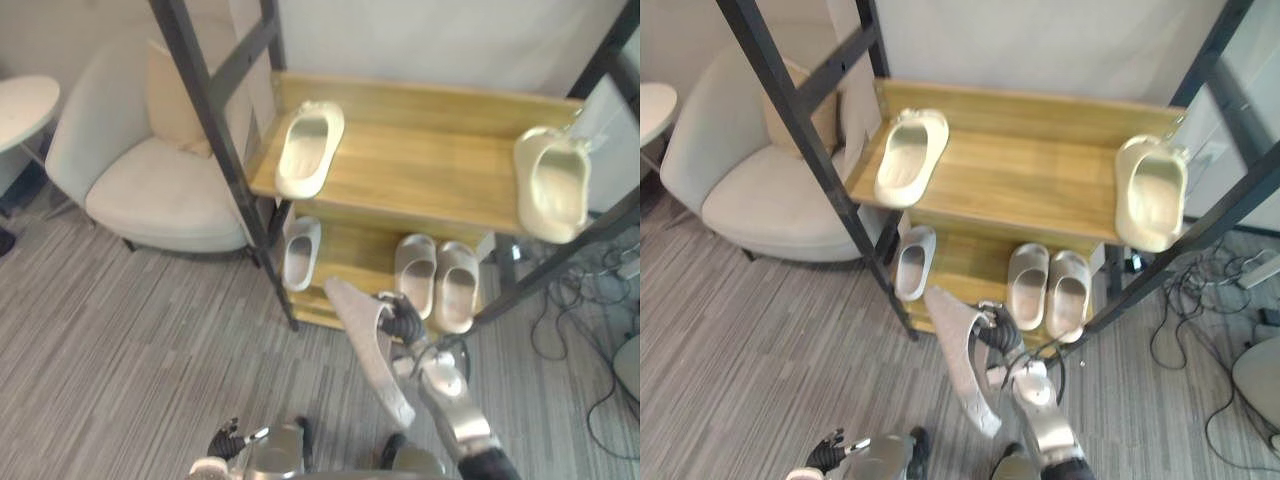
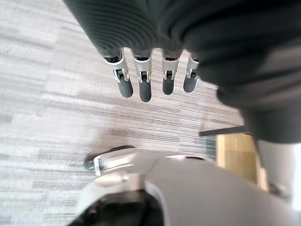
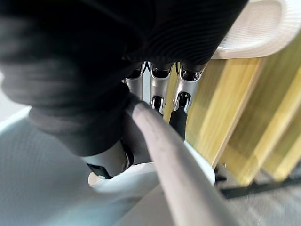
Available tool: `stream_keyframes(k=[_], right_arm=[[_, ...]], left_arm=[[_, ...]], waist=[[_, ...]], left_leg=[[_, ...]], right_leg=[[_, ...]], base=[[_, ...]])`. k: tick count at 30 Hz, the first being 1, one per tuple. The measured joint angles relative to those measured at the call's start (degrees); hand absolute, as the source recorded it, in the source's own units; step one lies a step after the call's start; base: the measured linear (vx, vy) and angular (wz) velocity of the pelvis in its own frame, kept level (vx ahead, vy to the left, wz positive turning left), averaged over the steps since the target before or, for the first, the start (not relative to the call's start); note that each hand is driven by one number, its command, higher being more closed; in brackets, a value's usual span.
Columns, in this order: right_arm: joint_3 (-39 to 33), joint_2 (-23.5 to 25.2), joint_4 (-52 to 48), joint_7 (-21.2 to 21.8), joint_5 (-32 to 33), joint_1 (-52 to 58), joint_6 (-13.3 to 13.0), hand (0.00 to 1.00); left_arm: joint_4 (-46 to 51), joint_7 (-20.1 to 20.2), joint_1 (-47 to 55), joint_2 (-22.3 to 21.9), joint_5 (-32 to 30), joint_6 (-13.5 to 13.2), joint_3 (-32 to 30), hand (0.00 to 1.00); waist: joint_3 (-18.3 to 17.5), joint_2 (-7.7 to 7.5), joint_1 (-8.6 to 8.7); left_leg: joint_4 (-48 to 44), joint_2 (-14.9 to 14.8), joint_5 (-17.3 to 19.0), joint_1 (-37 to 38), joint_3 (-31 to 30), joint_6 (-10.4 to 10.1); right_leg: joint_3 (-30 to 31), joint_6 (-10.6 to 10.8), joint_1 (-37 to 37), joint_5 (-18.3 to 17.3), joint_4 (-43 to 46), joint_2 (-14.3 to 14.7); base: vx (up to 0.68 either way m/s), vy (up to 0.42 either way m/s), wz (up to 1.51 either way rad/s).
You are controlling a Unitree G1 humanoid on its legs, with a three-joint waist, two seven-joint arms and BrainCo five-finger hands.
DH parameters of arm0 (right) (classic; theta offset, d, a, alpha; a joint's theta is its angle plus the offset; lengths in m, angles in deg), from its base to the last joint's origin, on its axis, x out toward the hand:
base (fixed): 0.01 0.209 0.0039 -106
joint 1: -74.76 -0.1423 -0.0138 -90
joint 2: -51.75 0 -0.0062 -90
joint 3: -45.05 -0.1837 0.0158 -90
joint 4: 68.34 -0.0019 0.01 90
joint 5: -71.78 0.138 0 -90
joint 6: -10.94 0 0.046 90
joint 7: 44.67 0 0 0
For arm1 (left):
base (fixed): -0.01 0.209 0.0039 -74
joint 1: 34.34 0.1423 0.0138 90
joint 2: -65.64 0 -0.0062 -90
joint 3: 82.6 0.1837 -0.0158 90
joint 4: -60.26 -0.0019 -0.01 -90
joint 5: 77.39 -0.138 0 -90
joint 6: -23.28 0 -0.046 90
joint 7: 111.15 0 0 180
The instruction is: Organize the slippers on the shoe rack
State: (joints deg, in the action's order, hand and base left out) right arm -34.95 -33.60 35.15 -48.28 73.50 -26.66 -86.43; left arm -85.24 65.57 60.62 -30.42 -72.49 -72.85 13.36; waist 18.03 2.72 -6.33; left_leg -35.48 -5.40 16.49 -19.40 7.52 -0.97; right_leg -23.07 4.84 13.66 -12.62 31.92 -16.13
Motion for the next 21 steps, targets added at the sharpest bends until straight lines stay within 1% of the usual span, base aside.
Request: stream_keyframes(k=[1,2,4,6,7,10,11,12,13,14,17,21], right_arm=[[-0.63,-0.24,0.48,-0.58,-0.89,-1.79,0.01,1.0],[-1.03,-1.11,1.2,-1.86,-1.86,-4.5,0.13,1.0],[-1.22,-3.12,1.2,-3.85,-2.67,-8.2,0.17,1.0],[-2.57,-4.94,1.23,-5.28,-4.14,-11.67,0.15,1.0],[-3.22,-6.58,1.69,-6.62,-4.28,-14.23,0.15,1.0],[-3.21,-10.6,4.93,-9.09,-6.11,-21.19,0.12,1.0],[-3.18,-13.35,6.67,-11.06,-6.38,-25.49,0.1,1.0],[-3.22,-15.08,7.86,-12.34,-6.85,-28.17,0.06,1.0],[-3.25,-16.23,8.13,-13.14,-7.33,-29.71,0.08,1.0],[-3.28,-16.65,8.15,-13.78,-8.44,-30.99,0.09,1.0],[-3.2,-16.82,8.15,-15.32,-8.65,-33.81,0.11,1.0],[-3.39,-18.48,8.11,-17.42,-8.89,-35.68,0.27,1.0]], left_arm=[[0.39,-0.02,0.0,0.07,0.55,-0.1,-0.01,0.0],[0.82,-0.05,-0.01,0.11,1.5,-0.37,-0.04,0.0],[1.51,-0.11,0.03,0.08,2.28,-0.72,-0.06,0.0],[2.02,-0.21,0.01,-0.01,3.04,-0.82,-0.16,0.0],[2.01,-0.36,0.01,-0.09,3.14,-0.87,-0.38,0.0],[2.12,-0.6,-0.3,-0.09,3.16,-1.15,-0.46,0.0],[1.85,-1.26,-1.01,-0.16,3.09,-1.19,-0.2,0.0],[0.96,-1.7,-2.41,-0.44,3.02,-0.86,0.12,0.0],[0.91,-1.86,-3.51,-0.47,3.06,-0.87,0.24,0.0],[0.97,-2.15,-4.38,-0.56,3.07,-0.9,0.23,0.0],[1.97,-3.11,-6.43,-1.55,3.12,-0.91,0.17,0.0],[3.64,-4.13,-7.14,-2.05,3.59,-0.89,-0.4,0.0]], waist=[[0.71,-0.09,-0.07],[1.64,-0.11,-0.15],[3.09,0.15,-0.18],[4.09,0.39,-0.24],[4.3,0.54,-0.25],[5.37,0.8,-0.26],[5.75,1.08,-0.3],[6.62,1.17,-0.23],[7.42,1.14,-0.52],[8.03,1.05,-0.83],[8.43,1.11,-1.57],[9.17,1.0,-2.92]], left_leg=[[-1.88,-0.03,1.14,-1.74,-0.29,-0.02],[-4.22,-0.05,1.82,-4.12,-0.32,0.19],[-7.52,-0.06,2.76,-7.63,-0.32,0.49],[-10.95,-0.19,3.25,-11.13,-0.4,0.93],[-13.57,-0.28,4.05,-13.89,-0.41,1.16],[-19.26,-0.91,5.9,-18.94,-0.36,1.64],[-23.3,-1.0,6.75,-23.45,-0.38,2.35],[-25.97,-1.03,7.36,-26.24,-0.31,2.86],[-27.84,-1.05,7.92,-28.32,-0.41,2.97],[-29.39,-1.09,8.27,-30.23,-0.47,3.0],[-33.53,-1.29,9.05,-35.99,-0.42,3.41],[-35.93,-1.63,9.2,-40.93,-0.53,3.64]], right_leg=[[0.05,0.26,1.57,-1.15,2.15,-0.52],[0.16,0.08,4.01,-2.21,5.01,-1.47],[0.29,0.2,7.45,-3.27,8.82,-2.82],[0.57,-0.57,10.85,-3.91,12.4,-3.91],[1.03,-0.77,13.58,-4.82,15.11,-4.69],[1.65,-1.1,18.77,-6.52,20.69,-6.17],[1.83,-1.11,22.87,-7.89,24.87,-7.36],[2.1,-1.09,25.42,-8.94,27.86,-8.46],[2.42,-1.18,27.43,-9.71,29.99,-9.06],[3.0,-1.19,29.44,-10.23,31.84,-9.4],[4.27,-1.74,35.59,-11.23,36.24,-10.62],[4.73,-1.9,40.35,-11.45,38.59,-11.09]], base=[[-0.17,-0.017,0.17],[-0.13,-0.007,0.13],[-0.09,0.009,0.08],[-0.08,0.021,0.03],[-0.06,0.037,0.0],[-0.04,0.05,-0.03],[-0.07,0.07,0.18],[-0.09,0.069,0.25],[-0.09,0.052,0.21],[-0.08,0.043,0.09],[-0.07,0.058,-0.01],[-0.03,0.079,-0.01]])
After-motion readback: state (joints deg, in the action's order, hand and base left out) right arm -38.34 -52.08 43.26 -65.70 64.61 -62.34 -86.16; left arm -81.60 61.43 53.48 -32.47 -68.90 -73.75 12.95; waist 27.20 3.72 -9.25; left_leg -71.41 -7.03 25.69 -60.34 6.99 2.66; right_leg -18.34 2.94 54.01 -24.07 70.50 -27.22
